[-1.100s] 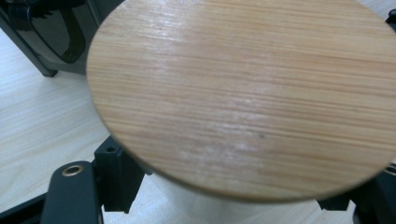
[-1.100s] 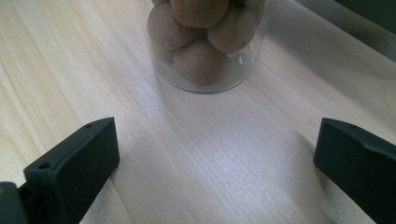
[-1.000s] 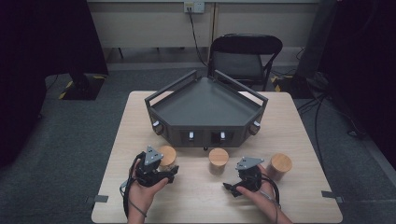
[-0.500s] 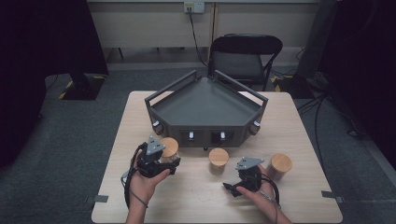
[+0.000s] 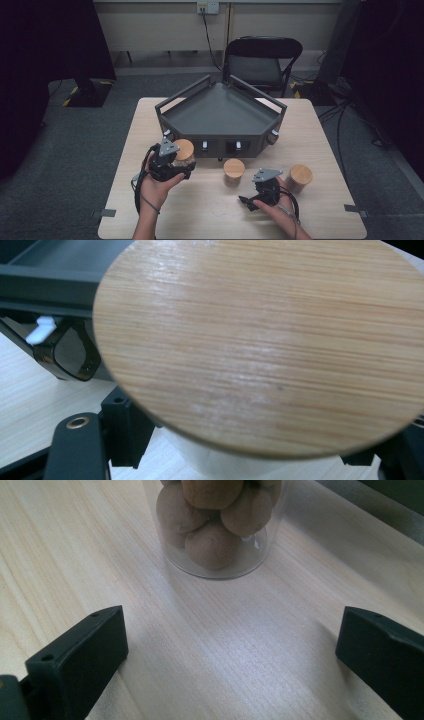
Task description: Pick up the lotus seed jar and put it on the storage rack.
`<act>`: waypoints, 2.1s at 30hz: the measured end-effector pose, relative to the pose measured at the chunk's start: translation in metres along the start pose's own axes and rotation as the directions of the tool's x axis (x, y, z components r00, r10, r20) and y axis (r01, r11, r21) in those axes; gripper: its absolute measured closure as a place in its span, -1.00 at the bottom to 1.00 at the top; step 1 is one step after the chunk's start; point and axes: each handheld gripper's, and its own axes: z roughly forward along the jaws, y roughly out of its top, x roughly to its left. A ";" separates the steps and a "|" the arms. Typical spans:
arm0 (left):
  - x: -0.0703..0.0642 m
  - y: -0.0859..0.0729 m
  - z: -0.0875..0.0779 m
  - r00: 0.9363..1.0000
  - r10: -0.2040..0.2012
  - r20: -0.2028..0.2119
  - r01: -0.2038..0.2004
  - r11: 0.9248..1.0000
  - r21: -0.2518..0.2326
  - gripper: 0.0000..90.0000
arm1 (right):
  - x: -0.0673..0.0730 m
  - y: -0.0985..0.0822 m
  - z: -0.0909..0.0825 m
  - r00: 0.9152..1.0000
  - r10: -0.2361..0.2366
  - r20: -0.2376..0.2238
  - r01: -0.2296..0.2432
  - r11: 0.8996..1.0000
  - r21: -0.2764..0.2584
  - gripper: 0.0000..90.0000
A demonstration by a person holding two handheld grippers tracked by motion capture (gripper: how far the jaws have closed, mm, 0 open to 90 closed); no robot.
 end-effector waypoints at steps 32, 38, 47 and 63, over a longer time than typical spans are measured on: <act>0.010 0.055 0.001 1.000 0.021 -0.013 -0.020 1.000 0.008 -0.44 | 0.002 0.000 0.000 1.000 0.008 0.008 -0.008 1.000 0.000 -1.00; 0.011 0.064 0.003 1.000 0.022 -0.021 -0.022 1.000 0.015 -0.44 | 0.002 0.000 0.000 1.000 0.008 0.008 -0.008 1.000 0.000 -1.00; 0.014 0.076 0.009 1.000 0.019 -0.023 -0.019 1.000 0.012 -0.44 | 0.002 0.000 0.000 1.000 0.009 0.008 -0.009 1.000 0.000 -1.00; 0.014 0.098 0.022 0.999 0.020 -0.045 -0.019 1.000 0.017 -0.44 | 0.002 0.000 0.000 1.000 0.009 0.008 -0.009 1.000 0.000 -1.00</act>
